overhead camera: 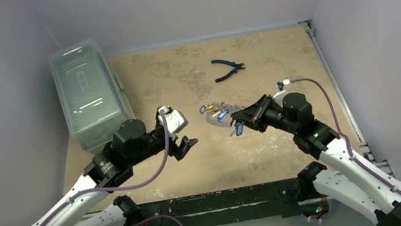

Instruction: Remove the keys from the keyring

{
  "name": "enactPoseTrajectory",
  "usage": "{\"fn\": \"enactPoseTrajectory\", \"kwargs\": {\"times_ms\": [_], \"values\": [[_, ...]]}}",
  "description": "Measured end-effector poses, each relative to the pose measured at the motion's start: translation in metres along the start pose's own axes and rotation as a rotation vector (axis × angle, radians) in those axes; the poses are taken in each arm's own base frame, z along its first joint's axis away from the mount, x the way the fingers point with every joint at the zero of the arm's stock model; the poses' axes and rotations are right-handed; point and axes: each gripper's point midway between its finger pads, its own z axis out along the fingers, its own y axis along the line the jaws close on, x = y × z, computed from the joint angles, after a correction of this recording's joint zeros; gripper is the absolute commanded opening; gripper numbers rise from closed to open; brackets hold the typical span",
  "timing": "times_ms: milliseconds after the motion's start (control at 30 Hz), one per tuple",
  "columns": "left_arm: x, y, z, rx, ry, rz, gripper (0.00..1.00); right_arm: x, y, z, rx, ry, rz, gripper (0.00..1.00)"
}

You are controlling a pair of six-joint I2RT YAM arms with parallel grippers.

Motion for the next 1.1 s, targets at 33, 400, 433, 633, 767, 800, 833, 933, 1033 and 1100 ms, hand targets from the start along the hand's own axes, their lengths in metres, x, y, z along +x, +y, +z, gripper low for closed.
{"fn": "enactPoseTrajectory", "kwargs": {"times_ms": [33, 400, 433, 633, 767, 800, 833, 933, 1033, 1100], "values": [[0.000, -0.003, -0.002, 0.011, -0.018, 0.039, 0.74, 0.001, -0.001, -0.001, 0.010, 0.002, 0.032, 0.00], [0.015, -0.020, 0.011, 0.067, -0.032, 0.332, 0.64, 0.013, 0.002, 0.000, 0.017, 0.081, 0.254, 0.00], [0.016, -0.021, 0.013, 0.070, -0.027, 0.355, 0.62, 0.014, -0.001, 0.002, 0.029, 0.089, 0.271, 0.00], [0.020, -0.026, 0.026, 0.050, 0.005, 0.487, 0.48, 0.021, 0.000, 0.003, 0.034, 0.133, 0.329, 0.00], [0.033, -0.042, 0.041, 0.055, 0.065, 0.611, 0.41, 0.024, 0.007, 0.003, 0.013, 0.159, 0.343, 0.00], [0.035, -0.045, 0.043, 0.053, 0.074, 0.634, 0.40, 0.025, 0.007, 0.003, 0.012, 0.166, 0.347, 0.00], [0.036, -0.049, 0.045, 0.051, 0.080, 0.660, 0.39, 0.026, 0.007, 0.003, 0.013, 0.172, 0.351, 0.00], [0.032, -0.051, 0.045, 0.029, 0.072, 0.702, 0.37, 0.028, 0.007, 0.003, 0.017, 0.189, 0.360, 0.00], [0.023, -0.047, 0.040, -0.014, 0.052, 0.722, 0.38, 0.030, 0.007, 0.002, 0.016, 0.194, 0.362, 0.00], [0.016, -0.046, 0.034, -0.033, 0.032, 0.728, 0.38, 0.031, 0.007, 0.000, 0.012, 0.194, 0.364, 0.00]]}}
